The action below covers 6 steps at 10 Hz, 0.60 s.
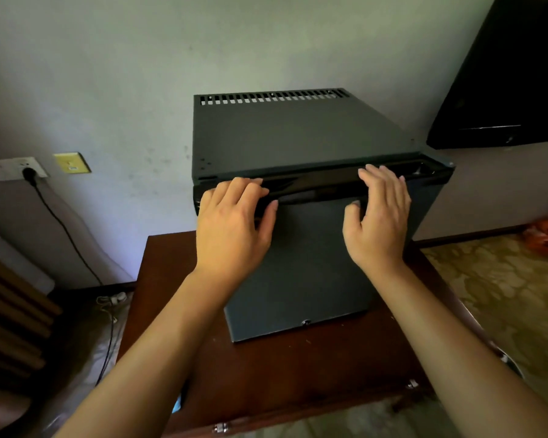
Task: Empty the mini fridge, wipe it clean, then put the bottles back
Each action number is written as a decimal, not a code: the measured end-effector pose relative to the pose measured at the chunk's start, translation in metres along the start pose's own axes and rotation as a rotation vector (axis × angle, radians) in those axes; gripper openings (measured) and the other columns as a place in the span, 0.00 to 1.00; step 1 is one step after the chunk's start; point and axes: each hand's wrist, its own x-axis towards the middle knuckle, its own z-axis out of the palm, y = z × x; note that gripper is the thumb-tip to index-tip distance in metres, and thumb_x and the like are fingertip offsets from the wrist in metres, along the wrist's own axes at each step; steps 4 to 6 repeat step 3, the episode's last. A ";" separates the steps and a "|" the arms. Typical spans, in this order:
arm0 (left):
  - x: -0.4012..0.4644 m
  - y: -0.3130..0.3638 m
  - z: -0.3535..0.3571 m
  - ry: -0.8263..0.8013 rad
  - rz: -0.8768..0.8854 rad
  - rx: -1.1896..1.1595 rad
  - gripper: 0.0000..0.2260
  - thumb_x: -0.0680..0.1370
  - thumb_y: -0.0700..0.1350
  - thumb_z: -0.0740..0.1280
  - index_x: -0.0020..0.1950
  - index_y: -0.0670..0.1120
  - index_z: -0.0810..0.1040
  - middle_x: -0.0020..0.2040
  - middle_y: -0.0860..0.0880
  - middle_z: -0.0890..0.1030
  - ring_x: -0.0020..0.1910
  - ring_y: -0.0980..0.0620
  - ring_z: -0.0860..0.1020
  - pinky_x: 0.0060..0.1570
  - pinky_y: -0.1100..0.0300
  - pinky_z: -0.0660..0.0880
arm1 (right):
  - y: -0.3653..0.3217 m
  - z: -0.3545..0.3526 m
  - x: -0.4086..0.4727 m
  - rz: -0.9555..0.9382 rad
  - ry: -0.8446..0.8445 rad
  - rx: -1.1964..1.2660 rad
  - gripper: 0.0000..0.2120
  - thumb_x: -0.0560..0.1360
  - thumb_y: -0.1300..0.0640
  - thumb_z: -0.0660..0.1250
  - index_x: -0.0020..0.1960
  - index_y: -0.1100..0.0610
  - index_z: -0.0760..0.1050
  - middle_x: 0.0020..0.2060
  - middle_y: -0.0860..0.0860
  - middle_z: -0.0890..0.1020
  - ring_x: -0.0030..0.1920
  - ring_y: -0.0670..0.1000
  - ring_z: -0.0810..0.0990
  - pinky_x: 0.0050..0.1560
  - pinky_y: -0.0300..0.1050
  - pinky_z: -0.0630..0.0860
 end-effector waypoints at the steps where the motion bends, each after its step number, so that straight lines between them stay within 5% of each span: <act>1: -0.012 0.006 -0.009 -0.048 -0.006 0.006 0.12 0.79 0.46 0.67 0.60 0.43 0.80 0.59 0.47 0.81 0.58 0.46 0.78 0.66 0.53 0.67 | 0.000 -0.013 -0.007 0.024 -0.106 0.003 0.25 0.72 0.63 0.63 0.70 0.60 0.69 0.70 0.55 0.71 0.75 0.54 0.62 0.74 0.55 0.61; 2: -0.025 0.014 -0.018 -0.121 -0.024 0.039 0.18 0.78 0.45 0.68 0.68 0.44 0.77 0.68 0.46 0.77 0.69 0.46 0.73 0.74 0.50 0.60 | 0.005 -0.026 -0.012 0.007 -0.200 0.045 0.27 0.74 0.62 0.64 0.73 0.57 0.66 0.75 0.52 0.65 0.77 0.51 0.56 0.69 0.43 0.61; 3: -0.037 0.034 -0.029 -0.160 -0.210 -0.121 0.17 0.79 0.46 0.68 0.68 0.46 0.77 0.70 0.48 0.74 0.72 0.47 0.70 0.69 0.54 0.67 | 0.010 -0.043 -0.022 0.039 -0.281 0.133 0.22 0.77 0.58 0.64 0.71 0.54 0.69 0.73 0.51 0.66 0.73 0.51 0.64 0.59 0.39 0.66; 6: -0.037 0.034 -0.029 -0.160 -0.210 -0.121 0.17 0.79 0.46 0.68 0.68 0.46 0.77 0.70 0.48 0.74 0.72 0.47 0.70 0.69 0.54 0.67 | 0.010 -0.043 -0.022 0.039 -0.281 0.133 0.22 0.77 0.58 0.64 0.71 0.54 0.69 0.73 0.51 0.66 0.73 0.51 0.64 0.59 0.39 0.66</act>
